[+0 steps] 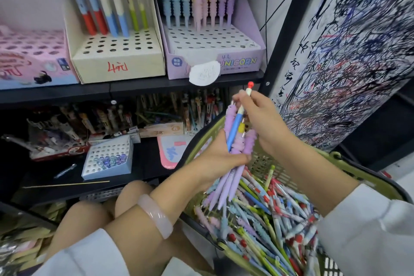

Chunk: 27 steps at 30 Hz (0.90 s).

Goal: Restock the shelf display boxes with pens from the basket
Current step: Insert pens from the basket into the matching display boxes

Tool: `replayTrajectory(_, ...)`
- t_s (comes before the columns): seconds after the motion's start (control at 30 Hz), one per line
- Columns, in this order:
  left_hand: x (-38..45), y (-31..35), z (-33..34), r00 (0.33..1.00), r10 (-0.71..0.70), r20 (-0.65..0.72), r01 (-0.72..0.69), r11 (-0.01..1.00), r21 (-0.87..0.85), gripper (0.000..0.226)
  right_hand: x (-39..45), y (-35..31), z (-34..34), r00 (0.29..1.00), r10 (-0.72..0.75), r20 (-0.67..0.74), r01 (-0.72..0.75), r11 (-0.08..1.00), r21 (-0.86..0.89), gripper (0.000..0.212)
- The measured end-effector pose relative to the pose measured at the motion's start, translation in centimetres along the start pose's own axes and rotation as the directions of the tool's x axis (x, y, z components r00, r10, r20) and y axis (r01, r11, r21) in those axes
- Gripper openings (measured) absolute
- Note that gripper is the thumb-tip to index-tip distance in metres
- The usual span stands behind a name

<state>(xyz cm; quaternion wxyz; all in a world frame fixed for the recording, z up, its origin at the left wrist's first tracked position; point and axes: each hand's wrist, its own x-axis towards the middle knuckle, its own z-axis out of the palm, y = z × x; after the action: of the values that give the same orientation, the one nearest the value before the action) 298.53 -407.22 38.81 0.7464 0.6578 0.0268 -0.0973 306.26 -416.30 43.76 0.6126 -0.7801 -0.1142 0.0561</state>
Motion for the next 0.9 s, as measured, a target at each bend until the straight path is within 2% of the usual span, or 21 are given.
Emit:
replayTrajectory(0.1,-0.8,0.8,-1.6,0.997,0.072,0.004,-0.072,0.997,0.027,0.077,0.7,-2.5,0.5,0.996,-0.089,-0.004,0.089,0.996,-0.008,0.033)
replayTrajectory(0.2,-2.0,2.3,-3.7,0.987,0.158,-0.004,-0.158,0.987,0.044,0.087,1.7,-6.2,1.6,0.986,-0.168,-0.016,0.169,0.983,0.07,0.034)
replayTrajectory(0.3,-3.4,4.2,-6.3,0.976,0.194,-0.097,-0.193,0.981,0.026,0.07,2.9,-10.4,3.1,0.965,-0.263,-0.009,0.261,0.954,0.15,0.033)
replayTrajectory(0.4,-5.0,6.3,-9.3,0.944,0.258,-0.203,-0.25,0.966,0.064,0.055,4.4,-14.0,5.2,0.919,-0.394,0.004,0.389,0.909,0.153,0.032)
replayTrajectory(0.53,-6.7,9.1,-13.7,0.873,0.34,-0.35,-0.335,0.939,0.076,0.051,7.1,-17.5,8.7,0.896,-0.444,-0.009,0.444,0.893,0.072,0.02)
replayTrajectory(0.63,-7.7,10.6,-16.7,0.789,0.389,-0.476,-0.38,0.917,0.12,0.052,8.9,-18.6,11.4,0.873,-0.486,0.03,0.487,0.873,-0.015,0.007)
replayTrajectory(0.73,-8.4,11.7,-19.1,0.719,0.429,-0.547,-0.415,0.896,0.158,0.032,9.9,-18.6,13.8,0.84,-0.539,0.057,0.542,0.831,-0.13,0.008)
replayTrajectory(0.9,-8.9,11.8,-21.4,0.693,0.449,-0.564,-0.426,0.886,0.182,0.036,10.5,-17.9,17.4,0.818,-0.562,0.125,0.575,0.795,-0.19,0.015)
